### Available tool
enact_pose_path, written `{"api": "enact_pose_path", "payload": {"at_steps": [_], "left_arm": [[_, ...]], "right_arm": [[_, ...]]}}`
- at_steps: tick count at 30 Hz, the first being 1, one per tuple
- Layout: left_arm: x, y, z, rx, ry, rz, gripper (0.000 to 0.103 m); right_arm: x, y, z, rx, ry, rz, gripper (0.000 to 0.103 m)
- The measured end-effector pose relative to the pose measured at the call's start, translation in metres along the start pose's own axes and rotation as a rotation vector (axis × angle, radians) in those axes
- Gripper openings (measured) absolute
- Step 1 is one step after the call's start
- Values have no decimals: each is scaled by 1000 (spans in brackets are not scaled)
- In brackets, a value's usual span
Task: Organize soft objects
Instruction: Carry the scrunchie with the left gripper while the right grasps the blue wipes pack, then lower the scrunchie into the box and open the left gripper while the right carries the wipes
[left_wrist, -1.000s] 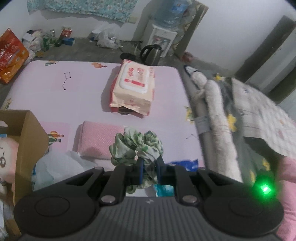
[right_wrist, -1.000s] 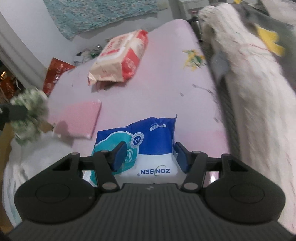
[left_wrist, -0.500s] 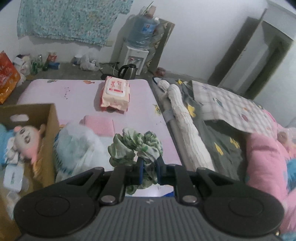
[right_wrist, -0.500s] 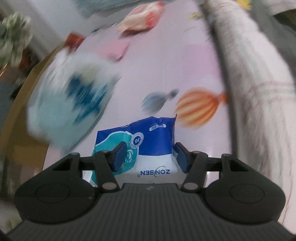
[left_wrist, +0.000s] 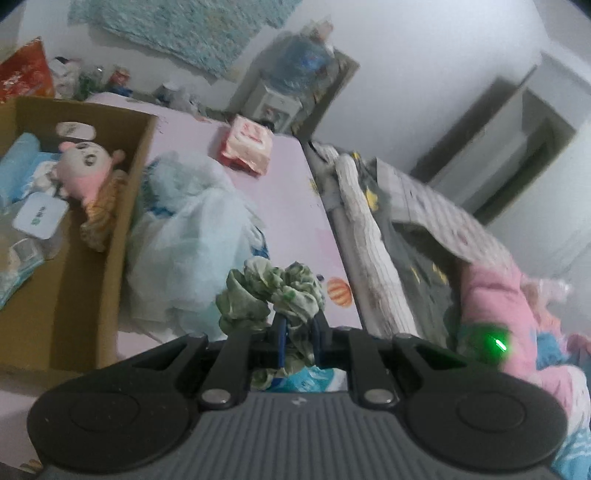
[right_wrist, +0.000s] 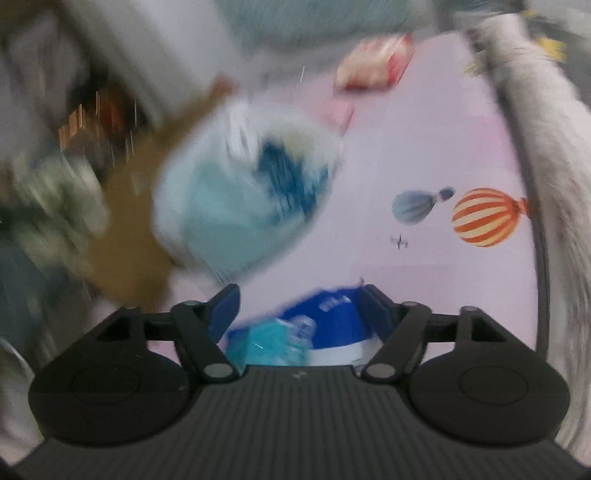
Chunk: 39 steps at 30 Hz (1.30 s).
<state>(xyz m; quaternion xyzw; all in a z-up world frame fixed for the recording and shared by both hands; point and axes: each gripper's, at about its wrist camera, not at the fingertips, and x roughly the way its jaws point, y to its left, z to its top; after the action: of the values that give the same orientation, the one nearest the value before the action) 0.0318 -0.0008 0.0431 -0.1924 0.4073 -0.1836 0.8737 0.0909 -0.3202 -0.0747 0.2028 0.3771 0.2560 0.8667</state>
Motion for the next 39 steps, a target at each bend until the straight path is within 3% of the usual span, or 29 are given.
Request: {"api": "enact_pose_path", "payload": {"at_steps": [4, 8, 11, 16, 19, 21, 24, 28, 31, 35, 39], "left_arm": [[-16, 19, -12, -28, -67, -3, 15], [-28, 38, -20, -66, -100, 12, 15], [-33, 48, -25, -71, -103, 26, 15], [-47, 57, -29, -66, -147, 50, 15], [-59, 62, -28, -68, -192, 70, 15], [-70, 68, -26, -68, -226, 89, 15], [-90, 80, -20, -79, -281, 125, 15], [-107, 102, -9, -111, -330, 195, 15], [-114, 120, -1, -126, -342, 247, 15], [-102, 138, 12, -130, -296, 251, 15], [-65, 146, 24, -117, -179, 196, 15]], "right_arm": [[-32, 4, -39, 184, -107, -141, 87], [-15, 0, -67, 283, -85, -98, 87], [12, -7, -64, 302, -37, -84, 82], [33, -13, -29, 294, -65, -91, 82], [36, -6, -17, 259, -77, -172, 83], [37, 4, -16, 217, -70, -182, 90], [51, 17, -19, 125, 1, -210, 100], [76, 33, -30, -39, 125, -264, 102], [86, 37, -35, -118, 159, -293, 102], [91, 44, -37, -194, 184, -333, 101], [91, 48, -38, -229, 174, -376, 82]]}}
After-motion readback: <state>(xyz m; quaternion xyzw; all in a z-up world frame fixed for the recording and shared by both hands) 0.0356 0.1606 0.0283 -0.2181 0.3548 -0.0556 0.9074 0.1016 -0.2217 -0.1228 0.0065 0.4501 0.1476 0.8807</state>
